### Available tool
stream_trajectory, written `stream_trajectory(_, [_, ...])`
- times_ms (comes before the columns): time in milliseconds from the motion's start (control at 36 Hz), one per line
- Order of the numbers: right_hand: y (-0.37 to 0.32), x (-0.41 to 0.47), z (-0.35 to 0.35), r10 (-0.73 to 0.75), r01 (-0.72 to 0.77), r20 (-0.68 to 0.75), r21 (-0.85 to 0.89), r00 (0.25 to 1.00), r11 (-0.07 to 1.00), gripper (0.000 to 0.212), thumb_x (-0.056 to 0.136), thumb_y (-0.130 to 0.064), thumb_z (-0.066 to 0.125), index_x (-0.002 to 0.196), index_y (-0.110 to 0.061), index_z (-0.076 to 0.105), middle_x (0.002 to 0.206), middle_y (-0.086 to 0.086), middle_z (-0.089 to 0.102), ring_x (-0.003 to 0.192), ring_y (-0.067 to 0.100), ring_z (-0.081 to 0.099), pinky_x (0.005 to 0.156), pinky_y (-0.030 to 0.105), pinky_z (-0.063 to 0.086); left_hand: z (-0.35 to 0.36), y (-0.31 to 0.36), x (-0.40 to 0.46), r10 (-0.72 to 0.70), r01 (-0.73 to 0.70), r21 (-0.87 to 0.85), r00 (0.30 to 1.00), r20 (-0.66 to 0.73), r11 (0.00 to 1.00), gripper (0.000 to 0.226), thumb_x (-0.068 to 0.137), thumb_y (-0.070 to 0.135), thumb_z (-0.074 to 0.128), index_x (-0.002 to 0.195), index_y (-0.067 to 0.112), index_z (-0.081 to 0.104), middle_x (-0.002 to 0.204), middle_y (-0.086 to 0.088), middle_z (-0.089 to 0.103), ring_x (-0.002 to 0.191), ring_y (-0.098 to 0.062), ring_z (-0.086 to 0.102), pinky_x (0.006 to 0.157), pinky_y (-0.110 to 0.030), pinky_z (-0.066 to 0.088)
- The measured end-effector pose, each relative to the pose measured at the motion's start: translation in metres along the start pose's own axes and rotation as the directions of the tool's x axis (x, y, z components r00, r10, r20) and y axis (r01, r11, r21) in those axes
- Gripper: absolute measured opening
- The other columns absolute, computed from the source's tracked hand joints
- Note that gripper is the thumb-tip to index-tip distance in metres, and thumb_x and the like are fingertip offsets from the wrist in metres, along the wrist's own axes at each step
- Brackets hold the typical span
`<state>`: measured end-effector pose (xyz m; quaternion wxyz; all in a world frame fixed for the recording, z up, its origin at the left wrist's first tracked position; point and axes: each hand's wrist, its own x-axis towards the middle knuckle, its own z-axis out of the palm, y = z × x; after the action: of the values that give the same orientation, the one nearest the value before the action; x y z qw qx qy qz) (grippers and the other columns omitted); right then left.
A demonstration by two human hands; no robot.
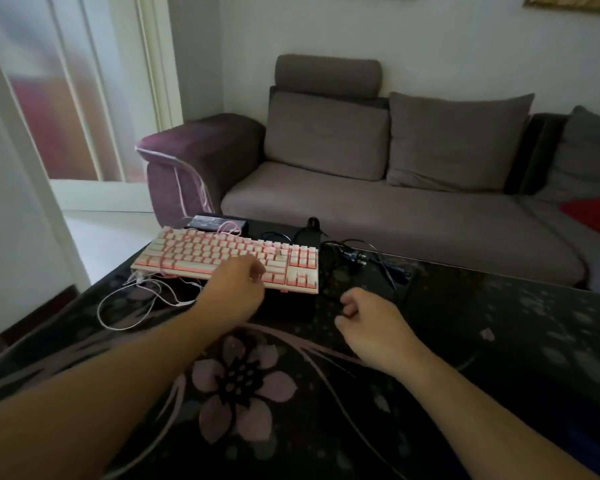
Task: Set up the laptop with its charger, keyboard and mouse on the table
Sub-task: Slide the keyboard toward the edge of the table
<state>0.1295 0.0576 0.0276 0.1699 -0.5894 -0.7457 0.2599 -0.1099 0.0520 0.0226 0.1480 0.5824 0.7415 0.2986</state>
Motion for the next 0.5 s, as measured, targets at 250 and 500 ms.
stream_trajectory(250, [-0.057,0.133,0.067,0.32,-0.314,-0.042,0.11,0.947,0.943,0.063,0.088,-0.037,0.042,0.144,-0.012,0.056,0.15,0.016,0.047,0.125,0.031,0.049,0.091,0.035,0.04,-0.065,-0.117,0.08,-0.324,0.339,0.084,0.933,-0.156,0.937,0.058,0.104,0.043,0.05,0.155,0.017,0.044,0.157,-0.019,0.045,0.138,-0.044,0.046,0.112,-0.053,0.04])
stream_trajectory(500, [-0.058,0.159,0.079,0.45,-0.404,-0.011,0.42,0.893,0.813,0.064,0.072,-0.041,0.053,0.132,-0.018,0.065,0.133,0.011,0.062,0.113,0.032,0.061,0.101,0.043,0.053,-0.073,-0.129,0.087,-0.41,0.389,-0.205,0.91,-0.068,0.898,0.073,0.084,0.047,0.066,0.149,0.02,0.051,0.147,-0.014,0.056,0.135,-0.038,0.049,0.114,-0.054,0.043])
